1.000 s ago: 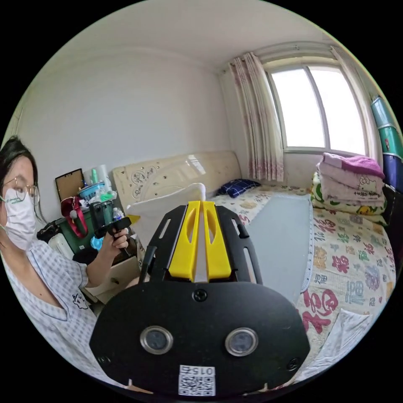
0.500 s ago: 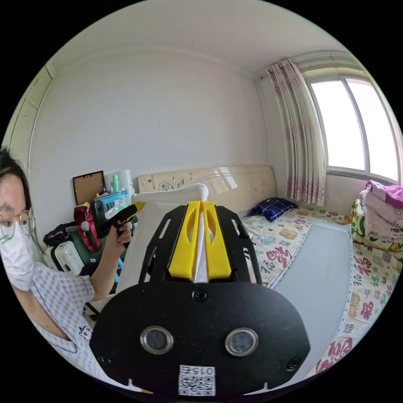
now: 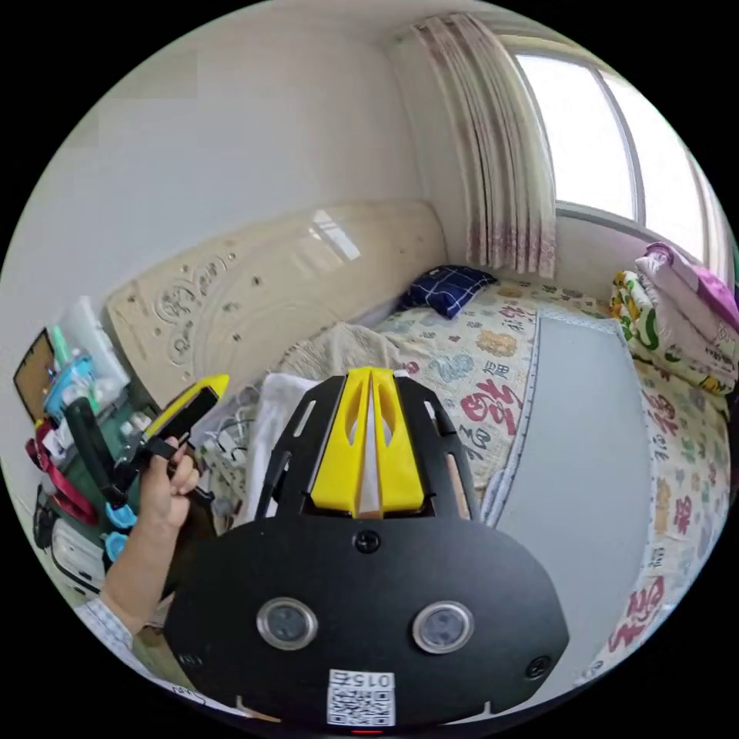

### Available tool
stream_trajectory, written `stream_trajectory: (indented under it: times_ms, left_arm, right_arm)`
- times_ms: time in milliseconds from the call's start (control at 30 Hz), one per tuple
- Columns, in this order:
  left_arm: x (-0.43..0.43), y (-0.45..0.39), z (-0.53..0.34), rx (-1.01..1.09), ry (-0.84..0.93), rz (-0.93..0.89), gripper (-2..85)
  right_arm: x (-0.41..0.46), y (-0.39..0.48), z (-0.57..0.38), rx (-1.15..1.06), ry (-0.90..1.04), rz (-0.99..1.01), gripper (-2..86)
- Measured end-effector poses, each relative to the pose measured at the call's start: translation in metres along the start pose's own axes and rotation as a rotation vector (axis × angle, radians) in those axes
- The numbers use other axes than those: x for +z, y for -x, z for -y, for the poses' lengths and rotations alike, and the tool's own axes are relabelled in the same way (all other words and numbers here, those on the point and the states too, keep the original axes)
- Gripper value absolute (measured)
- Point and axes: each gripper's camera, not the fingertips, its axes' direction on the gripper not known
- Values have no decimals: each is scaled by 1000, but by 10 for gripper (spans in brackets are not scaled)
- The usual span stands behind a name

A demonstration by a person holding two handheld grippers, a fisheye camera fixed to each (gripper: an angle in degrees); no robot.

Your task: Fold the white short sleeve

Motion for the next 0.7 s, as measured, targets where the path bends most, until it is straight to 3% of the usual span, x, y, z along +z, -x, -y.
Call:
stream_trajectory:
  times_ms: [167,333,467,700]
  left_arm:
    - [86,-10,-35,-16,254,-33,57]
    - [101,-37,-44,72,243,77,54]
    - [115,-25,-39,1,271,-18,42]
    - [127,-31,-30,-26,285,-72,29]
  right_arm:
    - [68,-11,-29,6,124,3,-5]
    - [89,-13,-50,-73,72,-107,-5]
    - [94,-16,-51,-141,65,-230,-5]
    - [62,-58,-29,-112,59,-150,-5]
